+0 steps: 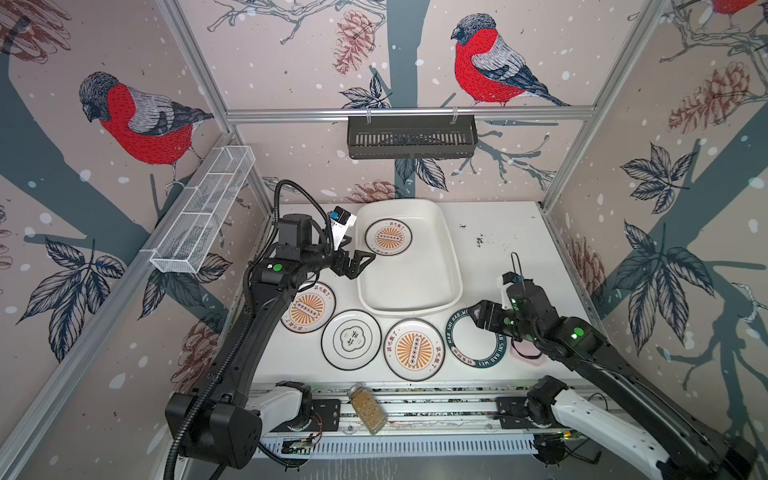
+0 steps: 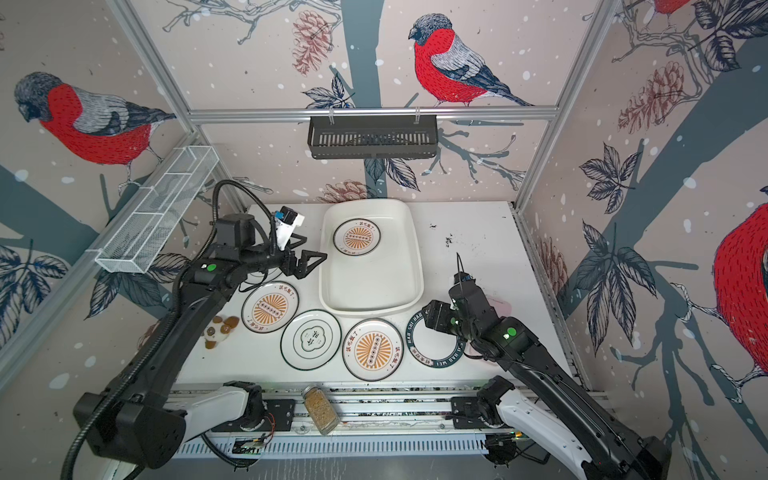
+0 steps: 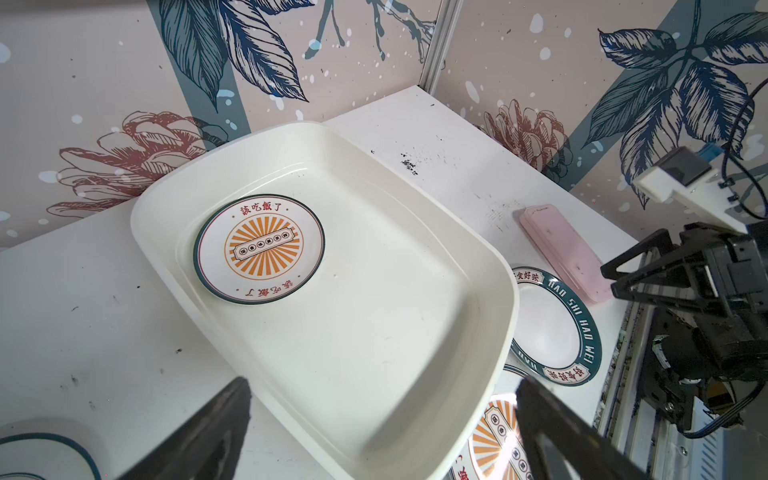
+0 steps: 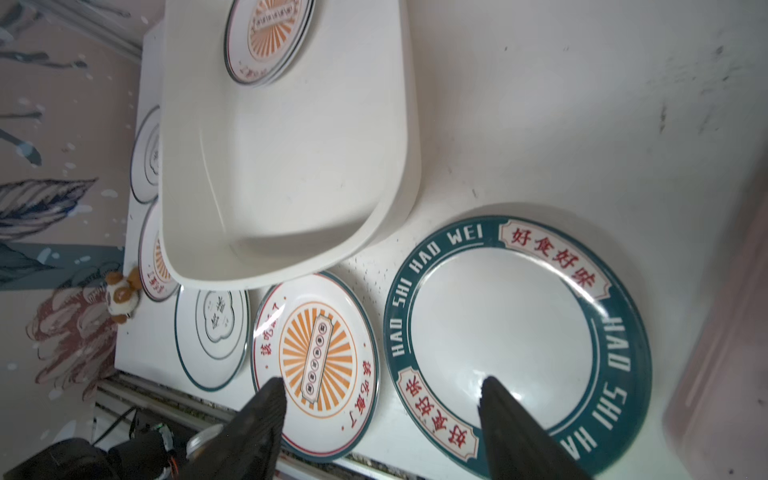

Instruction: Place the plates into the plastic bin on the countertop

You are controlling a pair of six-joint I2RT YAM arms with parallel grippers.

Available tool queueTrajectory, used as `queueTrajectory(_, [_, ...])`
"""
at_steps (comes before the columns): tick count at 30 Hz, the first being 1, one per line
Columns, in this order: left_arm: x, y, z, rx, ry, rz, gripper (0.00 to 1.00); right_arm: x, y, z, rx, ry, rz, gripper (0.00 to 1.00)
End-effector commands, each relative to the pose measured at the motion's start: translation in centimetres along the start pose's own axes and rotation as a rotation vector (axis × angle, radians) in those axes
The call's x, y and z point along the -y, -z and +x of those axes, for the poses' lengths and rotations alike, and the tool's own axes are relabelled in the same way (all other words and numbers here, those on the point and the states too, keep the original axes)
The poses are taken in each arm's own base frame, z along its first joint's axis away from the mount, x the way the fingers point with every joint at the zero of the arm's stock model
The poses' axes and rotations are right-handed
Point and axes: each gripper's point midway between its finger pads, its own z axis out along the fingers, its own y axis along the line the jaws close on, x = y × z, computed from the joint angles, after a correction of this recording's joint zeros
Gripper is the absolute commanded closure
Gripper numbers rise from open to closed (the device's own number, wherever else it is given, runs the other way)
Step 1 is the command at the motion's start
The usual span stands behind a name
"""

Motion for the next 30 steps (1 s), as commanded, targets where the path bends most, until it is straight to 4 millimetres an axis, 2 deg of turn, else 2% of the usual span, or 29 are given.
queueTrajectory(1, [0.7,0.0,-1.2,0.038,-0.007,0.048,0.02,0.1,-0.5,2.9,-0.127,-0.039,0.002,0.26])
queueTrajectory(3, [0.8,-0.1,-1.1,0.034,-0.007,0.055,0.02,0.4,-1.1,3.9,-0.157,-0.040,0.013,0.27])
queueTrajectory(5, [0.8,-0.1,-1.1,0.032,-0.013,0.054,0.02,0.8,-1.7,4.9,-0.194,-0.042,0.022,0.32])
queueTrajectory(12, [1.0,0.4,-1.1,0.028,-0.044,0.046,0.02,0.6,-2.6,8.6,-0.317,-0.033,0.011,0.42])
queueTrajectory(21, [1.2,0.2,-0.7,0.022,-0.049,0.055,0.02,-0.3,-3.3,12.2,-0.426,-0.062,-0.047,0.44])
queueTrajectory(30, [1.8,0.3,-0.5,0.018,-0.065,0.078,0.02,-0.5,-4.7,13.8,-0.488,-0.056,-0.055,0.44])
